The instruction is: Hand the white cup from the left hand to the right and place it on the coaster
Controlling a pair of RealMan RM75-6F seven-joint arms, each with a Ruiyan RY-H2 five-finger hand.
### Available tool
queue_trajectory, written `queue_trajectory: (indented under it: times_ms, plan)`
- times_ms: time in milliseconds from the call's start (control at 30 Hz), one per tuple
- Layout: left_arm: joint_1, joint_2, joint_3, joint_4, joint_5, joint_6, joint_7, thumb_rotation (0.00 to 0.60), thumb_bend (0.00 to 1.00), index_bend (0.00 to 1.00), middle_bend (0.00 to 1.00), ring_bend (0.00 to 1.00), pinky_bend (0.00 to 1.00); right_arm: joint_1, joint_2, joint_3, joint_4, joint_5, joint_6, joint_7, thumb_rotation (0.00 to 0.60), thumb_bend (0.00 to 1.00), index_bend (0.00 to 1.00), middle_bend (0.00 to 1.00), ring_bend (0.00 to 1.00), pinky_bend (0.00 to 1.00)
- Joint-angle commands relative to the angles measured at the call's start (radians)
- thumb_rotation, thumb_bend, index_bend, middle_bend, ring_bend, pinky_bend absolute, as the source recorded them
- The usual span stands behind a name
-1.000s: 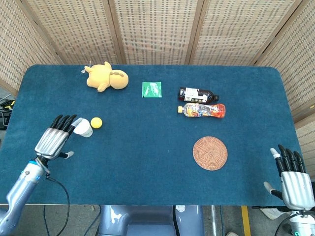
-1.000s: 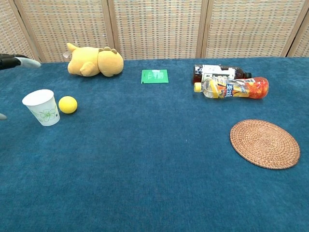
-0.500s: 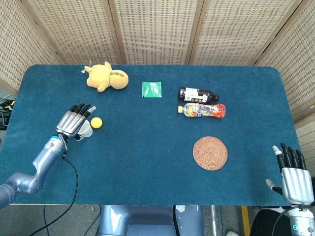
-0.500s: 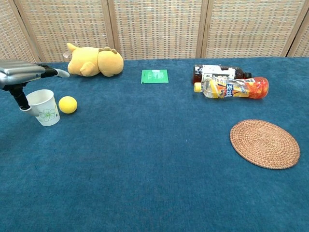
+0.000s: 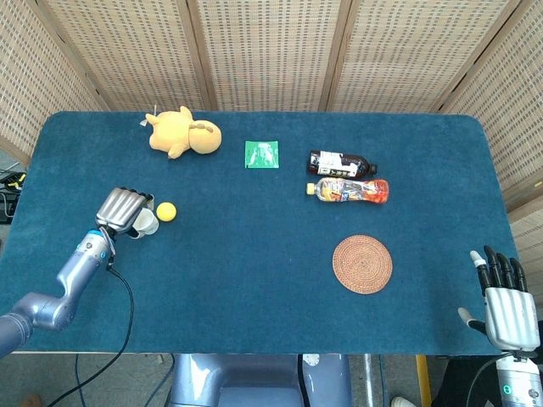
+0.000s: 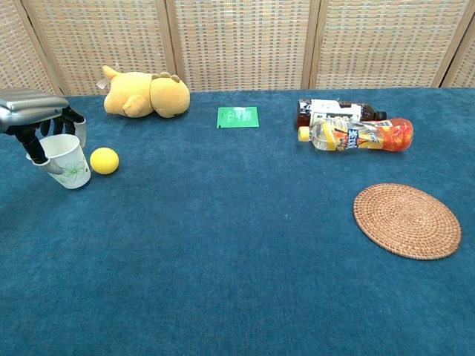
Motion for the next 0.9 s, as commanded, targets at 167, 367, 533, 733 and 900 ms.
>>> queue_trajectory:
  times_ms: [167,367,533,733,900]
  plan:
    - [0.014,0.138,-0.003,-0.245,0.119,0.123,-0.060,0.600,0.08,0.43,0.50,0.42,0.41,-0.002,0.007,-0.001,-0.008,-0.004,0.008,0.010,0.600,0.00,0.08,0.00,0.00,0.00]
    - [-0.073,0.171,-0.009,-0.465,0.235,0.123,0.082,0.600,0.10,0.43,0.50,0.43,0.43,0.000,0.010,0.008,-0.002,0.016,0.007,0.018,0.600,0.00,0.08,0.00,0.00,0.00]
    - [-0.139,0.105,-0.013,-0.500,0.227,0.061,0.149,0.600,0.11,0.43,0.50,0.43,0.43,-0.001,0.015,0.018,0.000,0.031,0.013,0.027,0.600,0.00,0.08,0.00,0.00,0.00]
    - [-0.252,-0.016,-0.033,-0.472,0.152,-0.045,0.301,0.600,0.11,0.43,0.49,0.42,0.43,0.005,0.014,0.030,0.013,0.063,0.001,0.028,0.600,0.00,0.08,0.00,0.00,0.00]
    - [-0.331,-0.116,-0.036,-0.401,0.062,-0.116,0.384,0.600,0.11,0.43,0.49,0.42,0.43,0.008,0.012,0.043,0.029,0.103,-0.011,0.031,0.600,0.00,0.08,0.00,0.00,0.00]
